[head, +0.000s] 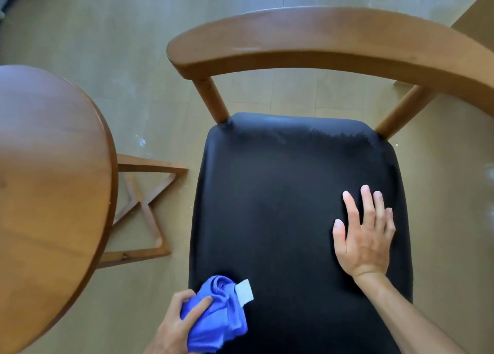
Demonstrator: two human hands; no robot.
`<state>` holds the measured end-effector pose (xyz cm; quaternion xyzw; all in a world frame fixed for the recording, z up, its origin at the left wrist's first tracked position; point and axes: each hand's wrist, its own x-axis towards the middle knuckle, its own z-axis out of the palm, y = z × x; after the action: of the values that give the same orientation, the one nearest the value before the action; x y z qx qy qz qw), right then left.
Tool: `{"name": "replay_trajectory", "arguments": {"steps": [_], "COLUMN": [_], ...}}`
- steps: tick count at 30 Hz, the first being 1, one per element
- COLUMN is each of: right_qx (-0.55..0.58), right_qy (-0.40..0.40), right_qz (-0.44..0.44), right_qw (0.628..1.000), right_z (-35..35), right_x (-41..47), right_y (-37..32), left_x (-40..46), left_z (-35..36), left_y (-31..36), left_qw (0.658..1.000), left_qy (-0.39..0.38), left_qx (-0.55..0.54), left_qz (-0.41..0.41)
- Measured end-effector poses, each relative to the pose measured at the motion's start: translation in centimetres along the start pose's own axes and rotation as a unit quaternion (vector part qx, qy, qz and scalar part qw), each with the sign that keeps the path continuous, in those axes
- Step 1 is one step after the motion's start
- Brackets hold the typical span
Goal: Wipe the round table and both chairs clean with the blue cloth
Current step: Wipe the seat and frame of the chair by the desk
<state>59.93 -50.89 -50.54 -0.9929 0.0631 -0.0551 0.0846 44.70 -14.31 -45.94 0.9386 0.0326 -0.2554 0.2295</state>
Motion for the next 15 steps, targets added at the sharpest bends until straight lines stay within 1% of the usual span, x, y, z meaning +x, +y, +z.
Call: {"name": "replay_trajectory", "arguments": {"steps": [1,2,3,5,6,7,8,9,11,12,14,15], "right_qx": [0.000,-0.002,-0.004,-0.005,-0.006,-0.005,-0.005,-0.006,-0.006,-0.005,-0.005,-0.005], "right_qy": [0.000,-0.001,-0.001,-0.001,-0.002,-0.001,-0.002,-0.001,0.002,0.003,0.001,-0.001], "right_qz": [0.000,0.001,0.004,0.002,0.000,0.000,0.002,0.004,0.004,0.004,0.004,0.004], "right_qw": [1.000,1.000,1.000,1.000,1.000,1.000,1.000,1.000,1.000,1.000,1.000,1.000], "right_z": [0.0,0.0,0.0,0.1,0.1,0.2,0.2,0.2,0.3,0.3,0.5,0.6], "right_x": [0.0,0.0,0.0,0.0,0.0,0.1,0.1,0.1,0.0,0.0,0.1,0.1], "right_y": [0.0,0.0,0.0,-0.1,-0.1,0.0,0.1,0.1,0.0,0.0,0.2,0.2], "left_x": [-0.6,-0.3,1.3,5.0,7.3,10.2,13.2,16.7,23.4,26.6,31.7,33.3], "left_z": [-0.1,-0.2,-1.1,-3.2,-4.2,-5.4,-6.6,-7.9,-9.9,-10.7,-11.3,-11.2], "left_y": [-0.3,0.0,1.0,2.7,4.2,5.8,7.6,9.6,13.8,15.8,19.8,21.6], "left_qw": [0.999,0.999,0.998,0.991,0.984,0.978,0.979,0.981,0.973,0.969,0.968,0.971], "left_qy": [0.013,0.006,0.005,0.072,0.085,0.094,0.108,0.131,0.207,0.228,0.225,0.203], "left_qx": [0.027,0.033,0.053,0.077,0.064,0.068,0.060,0.051,0.043,0.052,0.086,0.102], "left_qz": [-0.014,-0.027,-0.021,0.084,0.143,0.172,0.163,0.134,0.089,0.078,0.069,0.075]}}
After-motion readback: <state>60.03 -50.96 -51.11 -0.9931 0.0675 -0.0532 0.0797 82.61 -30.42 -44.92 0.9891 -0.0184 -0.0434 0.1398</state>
